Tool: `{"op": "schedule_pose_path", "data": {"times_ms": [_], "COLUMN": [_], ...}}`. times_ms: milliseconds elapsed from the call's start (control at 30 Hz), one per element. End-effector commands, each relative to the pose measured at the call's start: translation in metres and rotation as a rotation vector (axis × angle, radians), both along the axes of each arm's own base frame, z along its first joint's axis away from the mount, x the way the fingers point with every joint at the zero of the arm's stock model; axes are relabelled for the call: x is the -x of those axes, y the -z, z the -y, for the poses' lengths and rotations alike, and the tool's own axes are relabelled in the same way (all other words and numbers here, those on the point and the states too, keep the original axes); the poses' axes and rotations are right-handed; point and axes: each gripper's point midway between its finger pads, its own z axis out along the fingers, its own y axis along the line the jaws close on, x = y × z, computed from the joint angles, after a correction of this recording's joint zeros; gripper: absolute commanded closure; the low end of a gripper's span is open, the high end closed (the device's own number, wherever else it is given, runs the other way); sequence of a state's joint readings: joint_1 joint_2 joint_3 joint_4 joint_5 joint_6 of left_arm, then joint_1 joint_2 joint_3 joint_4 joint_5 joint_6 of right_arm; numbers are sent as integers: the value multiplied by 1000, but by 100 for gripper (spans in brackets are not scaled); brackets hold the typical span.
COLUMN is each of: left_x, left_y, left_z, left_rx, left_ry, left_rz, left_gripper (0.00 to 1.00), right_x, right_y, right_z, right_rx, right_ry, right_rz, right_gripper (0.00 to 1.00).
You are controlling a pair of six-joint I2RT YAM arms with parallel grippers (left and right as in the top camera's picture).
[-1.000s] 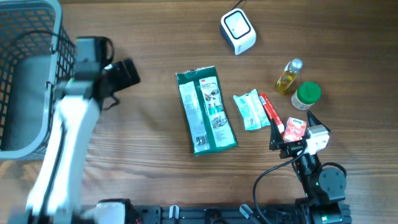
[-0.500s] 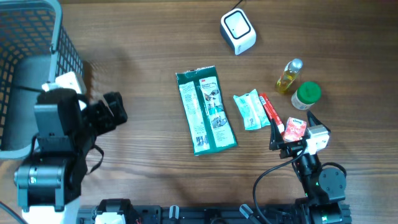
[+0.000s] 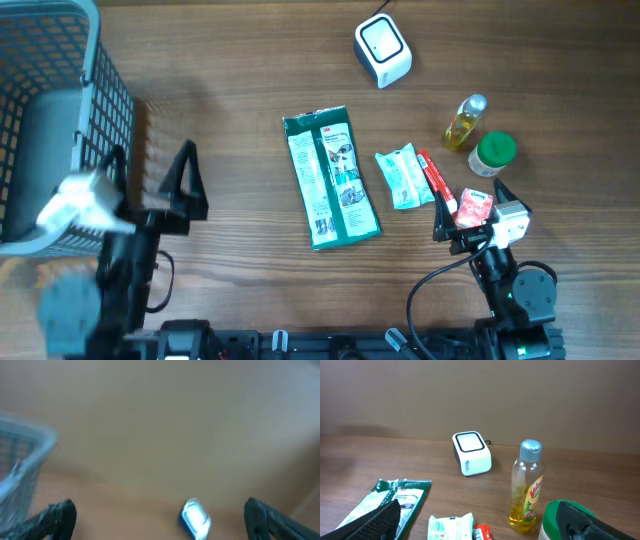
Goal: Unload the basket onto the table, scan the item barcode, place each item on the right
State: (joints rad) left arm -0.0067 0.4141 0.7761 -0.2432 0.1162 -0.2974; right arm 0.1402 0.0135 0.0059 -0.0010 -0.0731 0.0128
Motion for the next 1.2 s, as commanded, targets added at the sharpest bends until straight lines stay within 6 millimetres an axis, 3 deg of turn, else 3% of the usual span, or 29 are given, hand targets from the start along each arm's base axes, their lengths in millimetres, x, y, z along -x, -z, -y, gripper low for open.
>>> {"op": "schedule_pose_path", "data": {"times_ms": [0,200,433,567,833,933,1133,1167], "left_x": [28,51,39,24,-4,-9,-14,-14], "left_y": [-13,0,42,71,150,171,231,230], "left_z": [18,16,16,16,16,16,9,8], "left_rx": [-21,-25,-24,-22,-15,-17,-46,-58], "left_ry": [107,94,94,92,93,92,64,64], "left_rz": [187,362,385,319,143,72,-172,-167], "left_gripper": [0,0,0,0,0,0,0,0], "right_x": [0,0,0,0,0,0,0,0], "right_y": [-2,-2,-2,-2,-2,-2,-2,-2], "right_z": [4,4,4,4,4,4,4,4], "right_rx": [10,10,10,10,10,11,10,10], "right_ry": [21,21,21,21,21,21,21,21], "right_rz": [12,12,12,12,12,12,12,12], "right_gripper": [0,0,0,0,0,0,0,0]}}
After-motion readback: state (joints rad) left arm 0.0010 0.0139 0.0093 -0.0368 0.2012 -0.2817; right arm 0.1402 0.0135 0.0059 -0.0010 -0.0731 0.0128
